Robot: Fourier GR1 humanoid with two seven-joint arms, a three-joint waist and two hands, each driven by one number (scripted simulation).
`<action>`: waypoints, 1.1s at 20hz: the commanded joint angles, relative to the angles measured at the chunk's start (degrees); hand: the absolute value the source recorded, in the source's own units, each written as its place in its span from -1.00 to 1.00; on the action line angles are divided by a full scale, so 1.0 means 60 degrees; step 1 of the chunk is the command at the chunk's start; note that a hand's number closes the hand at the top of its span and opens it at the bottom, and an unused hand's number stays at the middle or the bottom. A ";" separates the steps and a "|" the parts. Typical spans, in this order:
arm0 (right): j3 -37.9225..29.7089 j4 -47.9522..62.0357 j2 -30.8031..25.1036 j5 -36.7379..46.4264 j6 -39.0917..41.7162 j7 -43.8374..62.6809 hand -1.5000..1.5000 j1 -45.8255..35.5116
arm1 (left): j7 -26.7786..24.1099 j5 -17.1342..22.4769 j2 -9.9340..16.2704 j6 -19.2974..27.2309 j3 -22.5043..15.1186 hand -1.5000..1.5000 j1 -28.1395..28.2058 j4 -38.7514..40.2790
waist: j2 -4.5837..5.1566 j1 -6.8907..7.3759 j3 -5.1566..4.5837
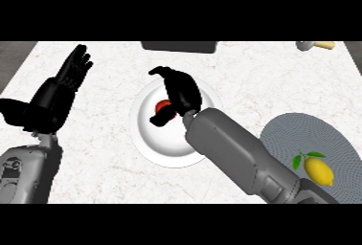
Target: Pick the tomato from the placemat and place it in the plate
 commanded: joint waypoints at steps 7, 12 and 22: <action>-0.0400 -0.0369 0.0001 -0.2663 -0.2203 -0.2211 -1.00 0.0243 | 0.0049 0.0026 0.0021 -0.0132 0.0005 0.00 0.0223 -0.0145 | -0.0047 -0.0111 0.0006; -0.1735 0.0221 0.0001 -0.3601 -0.1794 -0.3008 -1.00 -0.0285 | 0.0359 -0.0200 -0.0322 0.0364 -0.0095 0.00 0.0337 -0.0536 | -0.0102 -0.0386 0.0004; -0.3601 -0.1119 -0.1619 -0.3978 0.0176 -0.4115 -1.00 0.1635 | 0.0111 -0.0040 0.0100 0.0084 0.0519 0.00 0.0392 -0.0262 | -0.0167 -0.0742 0.0001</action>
